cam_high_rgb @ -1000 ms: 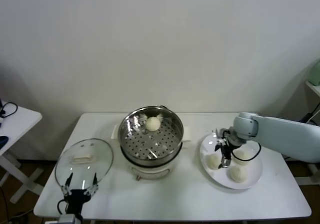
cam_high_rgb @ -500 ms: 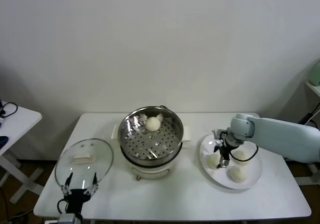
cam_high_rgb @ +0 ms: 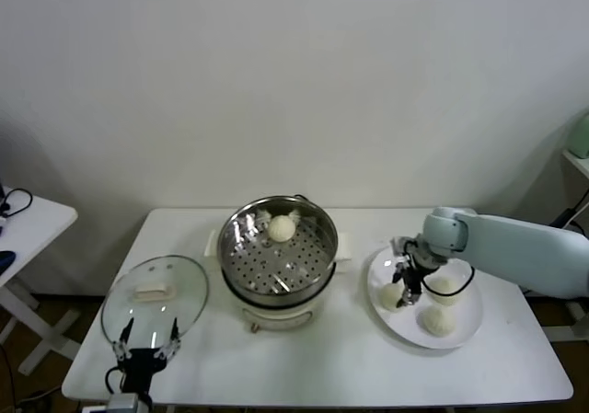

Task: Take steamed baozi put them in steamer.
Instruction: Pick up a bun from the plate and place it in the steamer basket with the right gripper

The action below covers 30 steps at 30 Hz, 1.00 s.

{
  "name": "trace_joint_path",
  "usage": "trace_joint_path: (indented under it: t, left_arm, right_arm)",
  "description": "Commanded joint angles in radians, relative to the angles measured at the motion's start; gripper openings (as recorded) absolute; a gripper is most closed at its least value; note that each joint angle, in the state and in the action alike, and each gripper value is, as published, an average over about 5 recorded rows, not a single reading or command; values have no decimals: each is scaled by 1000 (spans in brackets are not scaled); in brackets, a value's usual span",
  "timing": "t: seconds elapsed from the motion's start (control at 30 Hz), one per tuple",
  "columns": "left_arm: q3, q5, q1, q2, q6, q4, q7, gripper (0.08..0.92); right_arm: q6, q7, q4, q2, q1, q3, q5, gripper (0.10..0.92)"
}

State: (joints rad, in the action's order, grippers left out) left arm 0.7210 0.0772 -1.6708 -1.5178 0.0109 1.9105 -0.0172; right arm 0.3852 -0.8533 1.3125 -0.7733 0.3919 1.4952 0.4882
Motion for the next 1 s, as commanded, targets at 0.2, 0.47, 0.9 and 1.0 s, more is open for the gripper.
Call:
trace_joint_path:
  t: [0.2,0.47,0.9,1.0]
  left_arm:
    - [-1,1,0,1,-3,9,0,823]
    - [-4,-1,-2,7,-4,14,1,823]
    - [-17,-2,6,6,-1,11,1,823]
    - [-14,-3,6,7,-1,12,1,823]
  right_arm:
    - [-25,-49,106,23,331,214,108,619]
    - [-42,-126,243,-7,733,415,285,617]
    - [76,-65,294,-207,804,206,520,619]
    - [110,-32,256,-287,733,126,536,619]
